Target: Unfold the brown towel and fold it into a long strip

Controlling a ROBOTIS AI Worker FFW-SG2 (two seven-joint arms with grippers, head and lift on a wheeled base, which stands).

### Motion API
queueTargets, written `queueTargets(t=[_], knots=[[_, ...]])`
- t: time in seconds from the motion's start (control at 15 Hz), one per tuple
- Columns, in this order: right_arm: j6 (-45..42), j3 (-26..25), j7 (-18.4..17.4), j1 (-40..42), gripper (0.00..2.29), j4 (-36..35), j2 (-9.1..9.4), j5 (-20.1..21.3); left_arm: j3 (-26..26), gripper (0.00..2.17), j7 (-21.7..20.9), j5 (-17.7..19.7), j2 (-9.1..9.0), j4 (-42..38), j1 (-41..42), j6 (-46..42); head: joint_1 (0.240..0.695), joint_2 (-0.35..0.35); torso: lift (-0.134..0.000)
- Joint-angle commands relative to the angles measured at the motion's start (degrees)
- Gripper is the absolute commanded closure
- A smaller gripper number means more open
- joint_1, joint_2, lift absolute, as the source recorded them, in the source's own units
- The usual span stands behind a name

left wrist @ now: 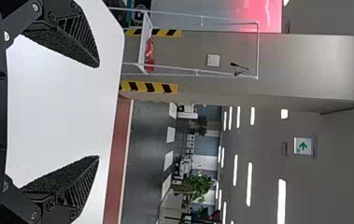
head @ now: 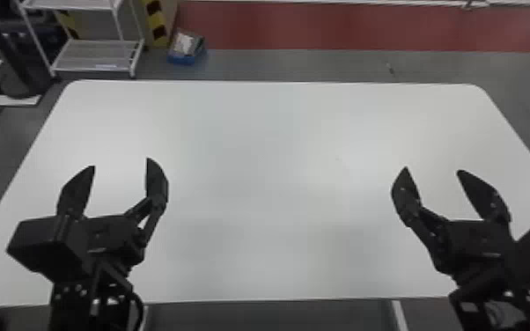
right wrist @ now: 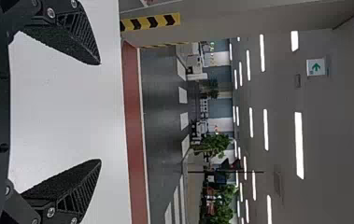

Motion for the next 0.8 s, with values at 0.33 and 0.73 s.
queueTargets(t=[0.33, 0.73], knots=[[0.0, 0.03, 0.0, 0.04, 0.14, 0.0, 0.17, 0.0, 0.12, 0.2, 0.0, 0.0, 0.04, 0.03, -0.09, -0.02, 0.695, -0.036, -0.123], [0.0, 0.03, 0.0, 0.21, 0.14, -0.09, 0.17, 0.0, 0.12, 0.2, 0.0, 0.0, -0.05, 0.12, -0.09, -0.02, 0.695, -0.036, -0.123]])
